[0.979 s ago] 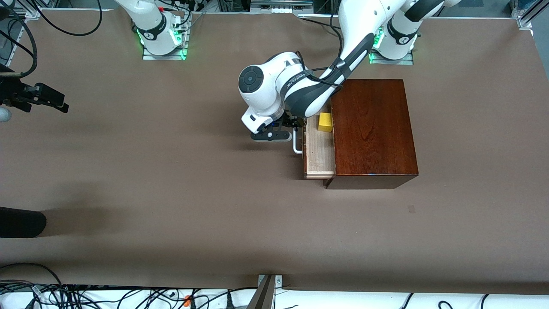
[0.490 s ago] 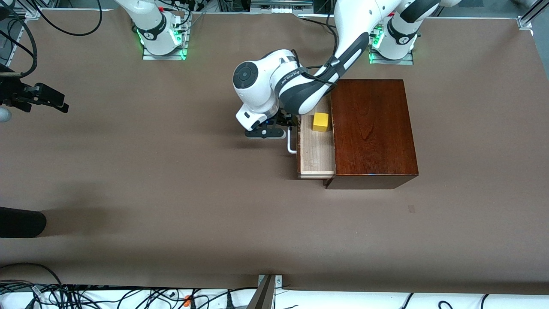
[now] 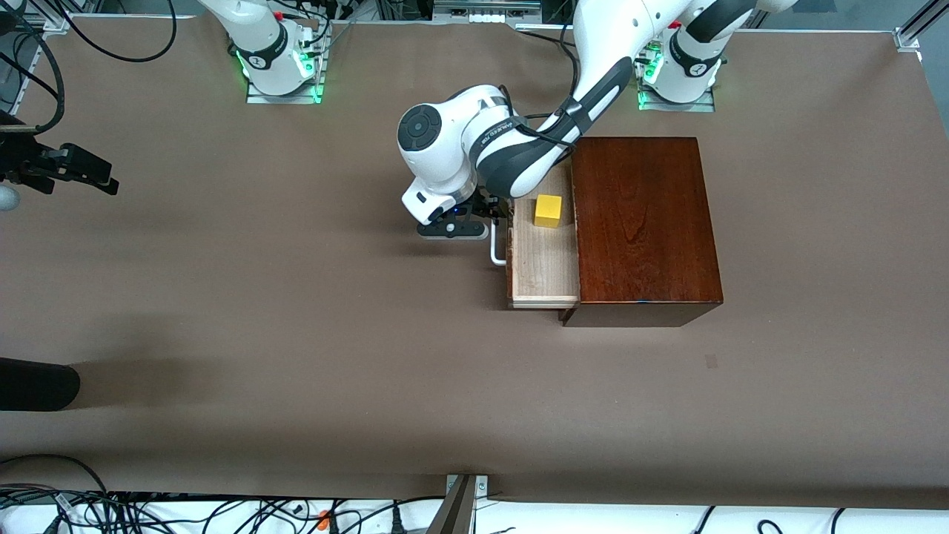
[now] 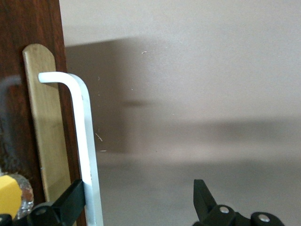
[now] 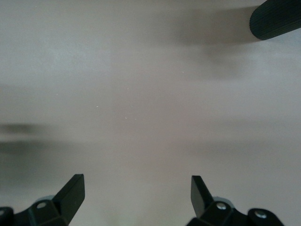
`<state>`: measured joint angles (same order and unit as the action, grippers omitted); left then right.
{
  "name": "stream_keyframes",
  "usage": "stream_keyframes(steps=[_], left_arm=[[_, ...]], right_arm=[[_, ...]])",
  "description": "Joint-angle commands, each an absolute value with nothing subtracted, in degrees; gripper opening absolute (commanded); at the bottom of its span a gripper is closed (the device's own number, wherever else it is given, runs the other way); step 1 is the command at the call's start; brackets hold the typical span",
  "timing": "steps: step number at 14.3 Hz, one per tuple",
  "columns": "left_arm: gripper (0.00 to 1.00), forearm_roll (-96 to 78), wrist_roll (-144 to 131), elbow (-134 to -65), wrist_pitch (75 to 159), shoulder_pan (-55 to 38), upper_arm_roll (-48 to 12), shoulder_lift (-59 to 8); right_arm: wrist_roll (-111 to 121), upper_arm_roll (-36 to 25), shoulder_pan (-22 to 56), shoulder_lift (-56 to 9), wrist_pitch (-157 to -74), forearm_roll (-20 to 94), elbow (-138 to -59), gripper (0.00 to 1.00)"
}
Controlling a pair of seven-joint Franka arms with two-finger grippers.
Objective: Open drawer, take yellow block, close drawer
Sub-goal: 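Pull the drawer out of the box with the left gripper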
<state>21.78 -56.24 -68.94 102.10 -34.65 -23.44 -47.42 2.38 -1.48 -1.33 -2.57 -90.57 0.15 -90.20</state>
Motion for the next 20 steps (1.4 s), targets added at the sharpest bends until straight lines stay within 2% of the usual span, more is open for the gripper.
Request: stream_keyframes(steps=[1, 8, 20], left_arm=[[1.0, 20.0, -57.9, -64.2, 103.4, -36.7, -25.0, -50.3], [1.0, 20.0, -57.9, -62.1, 103.5, -37.2, -25.0, -51.4], [1.0, 21.0, -52.6, -63.2, 101.7, -34.8, -24.9, -49.6]], right_arm=[[3.1, -1.4, -1.5, -2.3, -90.8, 0.9, -90.5, 1.0], [3.1, -1.4, -1.5, -2.3, -90.8, 1.0, -90.5, 1.0], [3.1, -1.4, -1.5, -2.3, -90.8, 1.0, -90.5, 1.0]])
